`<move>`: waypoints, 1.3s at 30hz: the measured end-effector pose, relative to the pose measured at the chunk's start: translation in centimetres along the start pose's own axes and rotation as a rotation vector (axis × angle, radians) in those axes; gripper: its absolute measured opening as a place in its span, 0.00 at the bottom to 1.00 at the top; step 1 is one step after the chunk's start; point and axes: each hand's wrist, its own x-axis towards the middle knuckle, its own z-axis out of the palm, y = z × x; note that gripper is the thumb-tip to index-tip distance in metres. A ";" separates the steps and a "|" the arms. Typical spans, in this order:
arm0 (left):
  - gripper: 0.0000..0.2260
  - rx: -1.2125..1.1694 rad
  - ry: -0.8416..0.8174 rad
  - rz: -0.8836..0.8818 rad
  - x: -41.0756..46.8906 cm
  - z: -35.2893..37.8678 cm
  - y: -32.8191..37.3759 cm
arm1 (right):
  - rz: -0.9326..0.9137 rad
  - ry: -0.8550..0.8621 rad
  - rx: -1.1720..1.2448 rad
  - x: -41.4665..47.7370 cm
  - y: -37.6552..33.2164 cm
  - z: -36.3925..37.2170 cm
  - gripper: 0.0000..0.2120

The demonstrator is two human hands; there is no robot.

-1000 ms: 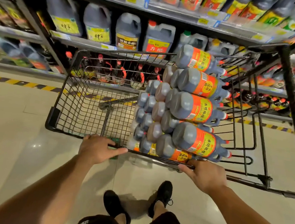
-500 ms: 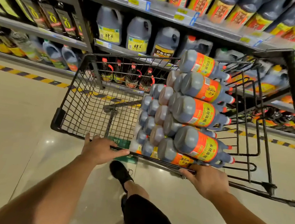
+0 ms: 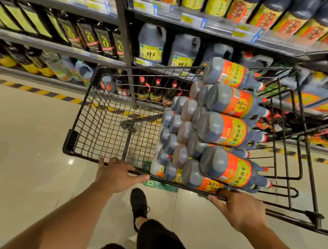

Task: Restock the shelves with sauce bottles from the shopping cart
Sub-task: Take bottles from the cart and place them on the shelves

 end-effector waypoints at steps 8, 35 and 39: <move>0.52 0.037 -0.026 -0.006 1.1 -3.7 -7.1 | 0.017 -0.024 0.070 2.3 -7.4 -1.8 0.32; 0.38 0.107 -0.191 0.093 5.2 -12.9 -29.5 | 0.121 0.012 0.141 7.2 -29.2 -5.3 0.42; 0.38 0.070 -0.196 0.058 5.2 -13.3 -31.5 | 0.113 0.023 0.145 7.3 -31.4 -5.9 0.43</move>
